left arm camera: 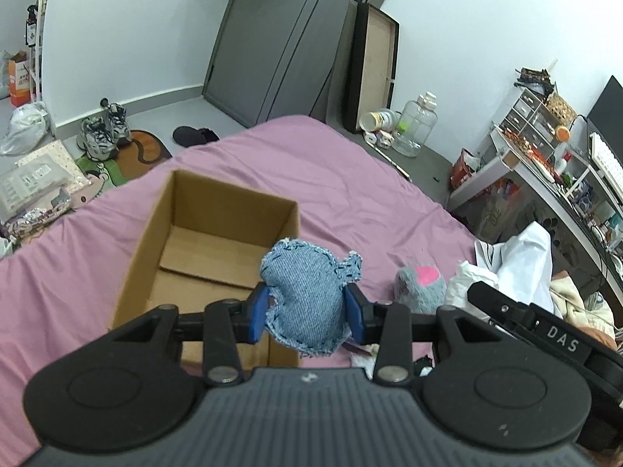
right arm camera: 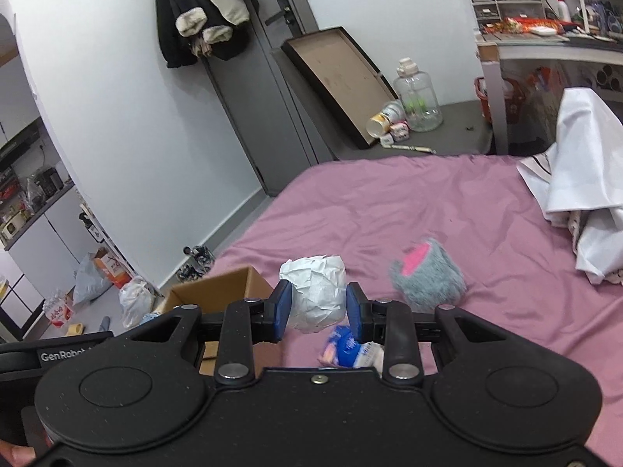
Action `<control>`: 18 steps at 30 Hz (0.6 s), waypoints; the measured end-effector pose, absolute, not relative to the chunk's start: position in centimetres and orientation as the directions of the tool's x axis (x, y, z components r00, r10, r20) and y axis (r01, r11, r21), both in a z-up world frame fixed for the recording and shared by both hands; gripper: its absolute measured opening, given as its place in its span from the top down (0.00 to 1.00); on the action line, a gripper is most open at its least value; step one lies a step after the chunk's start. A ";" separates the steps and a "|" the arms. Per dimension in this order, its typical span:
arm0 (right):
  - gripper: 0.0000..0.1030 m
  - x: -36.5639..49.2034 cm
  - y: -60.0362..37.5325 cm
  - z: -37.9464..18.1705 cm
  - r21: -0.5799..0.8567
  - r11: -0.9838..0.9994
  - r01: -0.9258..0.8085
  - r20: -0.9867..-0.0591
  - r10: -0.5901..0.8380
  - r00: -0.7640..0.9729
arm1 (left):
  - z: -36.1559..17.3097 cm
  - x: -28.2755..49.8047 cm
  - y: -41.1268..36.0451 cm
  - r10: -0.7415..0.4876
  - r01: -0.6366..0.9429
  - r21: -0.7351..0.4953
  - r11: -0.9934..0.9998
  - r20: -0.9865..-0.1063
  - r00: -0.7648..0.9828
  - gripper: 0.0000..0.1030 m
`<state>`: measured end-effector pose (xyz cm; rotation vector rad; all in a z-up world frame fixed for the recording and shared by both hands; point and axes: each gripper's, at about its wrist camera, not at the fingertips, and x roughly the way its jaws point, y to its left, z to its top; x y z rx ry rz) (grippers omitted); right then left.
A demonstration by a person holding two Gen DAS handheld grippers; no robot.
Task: Organize soft objects
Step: 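Carry the denim pouch into the box with the left tool while the right tool grasps the white bundle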
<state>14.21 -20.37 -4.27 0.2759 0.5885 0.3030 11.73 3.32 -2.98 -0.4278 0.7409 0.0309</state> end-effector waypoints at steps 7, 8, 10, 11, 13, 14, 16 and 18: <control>0.71 14.8 -18.5 -3.2 0.341 0.912 -0.226 -0.486 0.377 0.788 | -2.3 12.2 5.2 -0.104 -0.185 -0.360 0.914 -0.651 0.752 0.61; 0.71 14.8 -18.2 -3.2 0.343 0.911 -0.228 -0.486 0.380 0.787 | -2.2 12.3 5.4 -0.103 -0.186 -0.359 0.915 -0.651 0.753 0.61; 0.71 15.0 -17.7 -3.1 0.346 0.909 -0.231 -0.486 0.385 0.785 | -2.2 12.6 6.0 -0.102 -0.186 -0.360 0.914 -0.649 0.754 0.61; 0.71 15.1 -17.4 -3.1 0.352 0.907 -0.231 -0.488 0.389 0.782 | -2.2 12.7 6.4 -0.099 -0.190 -0.360 0.913 -0.650 0.754 0.61; 0.71 15.2 -16.8 -3.4 0.363 0.902 -0.234 -0.490 0.399 0.775 | -2.4 12.9 7.2 -0.094 -0.197 -0.359 0.912 -0.652 0.752 0.61; 0.71 15.2 -16.4 -3.5 0.364 0.900 -0.238 -0.491 0.403 0.773 | -2.5 13.1 7.6 -0.089 -0.199 -0.353 0.914 -0.654 0.751 0.61; 0.71 15.1 -15.7 -4.0 0.360 0.898 -0.254 -0.488 0.413 0.768 | -2.7 13.3 8.3 -0.077 -0.205 -0.340 0.918 -0.658 0.749 0.61; 0.71 15.0 -15.2 -4.5 0.370 0.892 -0.259 -0.485 0.423 0.765 | -3.3 13.6 9.0 -0.065 -0.215 -0.330 0.919 -0.665 0.744 0.61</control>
